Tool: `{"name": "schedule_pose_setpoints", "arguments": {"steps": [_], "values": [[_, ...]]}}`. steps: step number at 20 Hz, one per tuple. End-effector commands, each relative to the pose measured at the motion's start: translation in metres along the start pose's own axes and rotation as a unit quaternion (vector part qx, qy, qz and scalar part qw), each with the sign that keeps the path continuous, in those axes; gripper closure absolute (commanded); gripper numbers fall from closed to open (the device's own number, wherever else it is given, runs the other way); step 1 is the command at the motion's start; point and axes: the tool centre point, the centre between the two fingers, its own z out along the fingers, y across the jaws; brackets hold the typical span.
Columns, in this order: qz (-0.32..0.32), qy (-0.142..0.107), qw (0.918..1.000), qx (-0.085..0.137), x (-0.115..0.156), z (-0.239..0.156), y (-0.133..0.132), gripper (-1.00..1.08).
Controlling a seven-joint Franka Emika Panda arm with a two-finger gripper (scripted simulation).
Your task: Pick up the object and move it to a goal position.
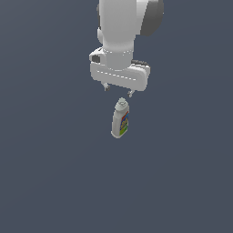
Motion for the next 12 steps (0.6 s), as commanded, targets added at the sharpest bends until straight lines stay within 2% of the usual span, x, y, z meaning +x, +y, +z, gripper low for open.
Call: {"name": "schedule_pose_setpoints", "arguments": {"steps": [1, 12], "values": [[0.030, -0.001, 0.9996, -0.001, -0.001, 0.004, -0.002, -0.92], [0.148, -0.002, 0.9890, -0.007, -0.008, 0.020, -0.009, -0.92]]}}
